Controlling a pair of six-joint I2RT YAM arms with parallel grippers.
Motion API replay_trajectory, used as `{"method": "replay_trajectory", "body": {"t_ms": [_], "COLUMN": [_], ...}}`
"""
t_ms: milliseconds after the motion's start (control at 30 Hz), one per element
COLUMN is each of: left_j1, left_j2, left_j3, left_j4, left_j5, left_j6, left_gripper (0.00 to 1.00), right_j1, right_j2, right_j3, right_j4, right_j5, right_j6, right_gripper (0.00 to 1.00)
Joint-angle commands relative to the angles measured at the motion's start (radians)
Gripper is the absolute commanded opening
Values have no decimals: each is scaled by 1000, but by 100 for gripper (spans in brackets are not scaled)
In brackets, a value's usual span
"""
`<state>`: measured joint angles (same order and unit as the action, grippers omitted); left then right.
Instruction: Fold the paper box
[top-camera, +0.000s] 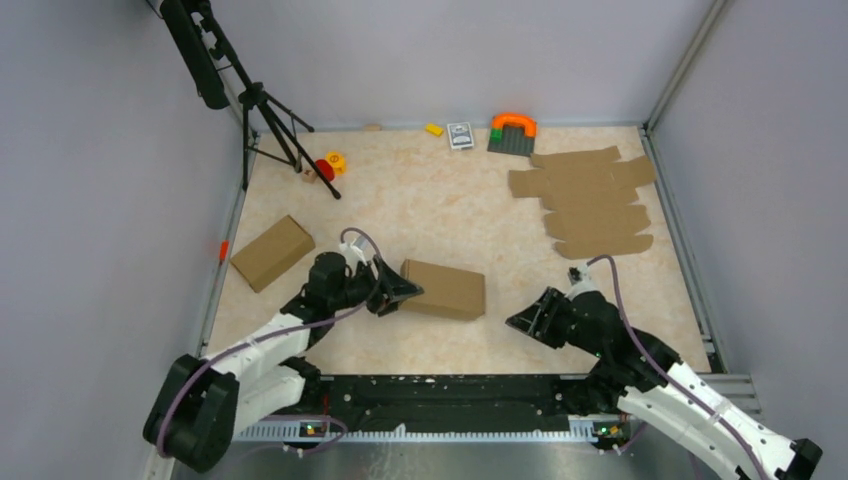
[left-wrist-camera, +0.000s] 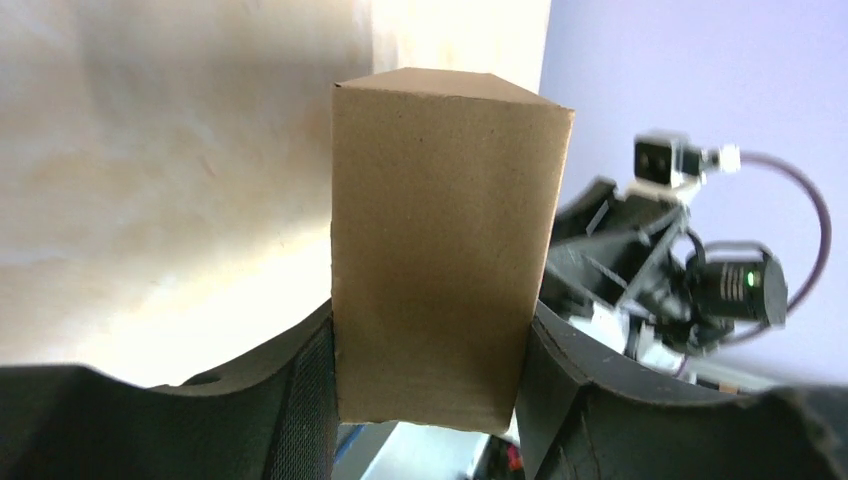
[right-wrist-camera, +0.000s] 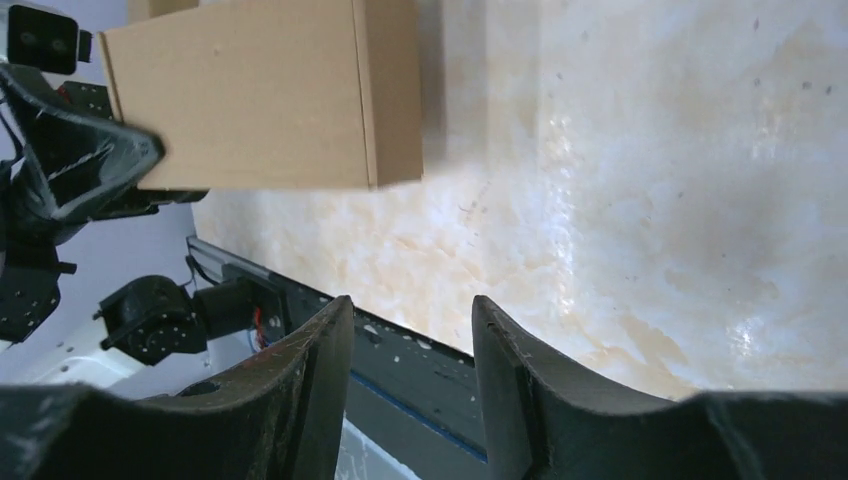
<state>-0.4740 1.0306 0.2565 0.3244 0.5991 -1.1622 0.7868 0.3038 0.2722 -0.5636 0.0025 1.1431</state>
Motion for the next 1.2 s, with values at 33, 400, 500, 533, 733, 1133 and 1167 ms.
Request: {"method": "replay_trajectory", "body": {"t_ms": [33, 400, 500, 533, 733, 1133, 1167], "left_j1": [247, 1022, 1140, 1171, 1292, 1363, 1364], "left_j2": [-109, -60, -41, -39, 12, 79, 81], "left_j3": [174, 327, 359, 371, 306, 367, 370], "left_j4": [-295, -365, -405, -435, -290, -442, -449], "left_j5": [-23, 154, 188, 188, 282, 262, 260], "left_j6": [200, 232, 267, 288, 230, 399, 407], "left_gripper": [48, 47, 47, 47, 46, 48, 47], "right_j1": [-6, -6, -6, -6, -6, -6, -6], "right_j2": [23, 113, 161, 174, 202, 199, 200], "right_j3": [147, 259, 304, 316, 344, 336, 339], "right_j4": [-67, -27, -30, -32, -4, 32, 29], "right_j5": [88, -29, -80, -99, -149, -212, -213], "right_j6": [-109, -179, -215, -226, -260, -254, -256], "right_gripper": [47, 47, 46, 46, 46, 46, 46]}}
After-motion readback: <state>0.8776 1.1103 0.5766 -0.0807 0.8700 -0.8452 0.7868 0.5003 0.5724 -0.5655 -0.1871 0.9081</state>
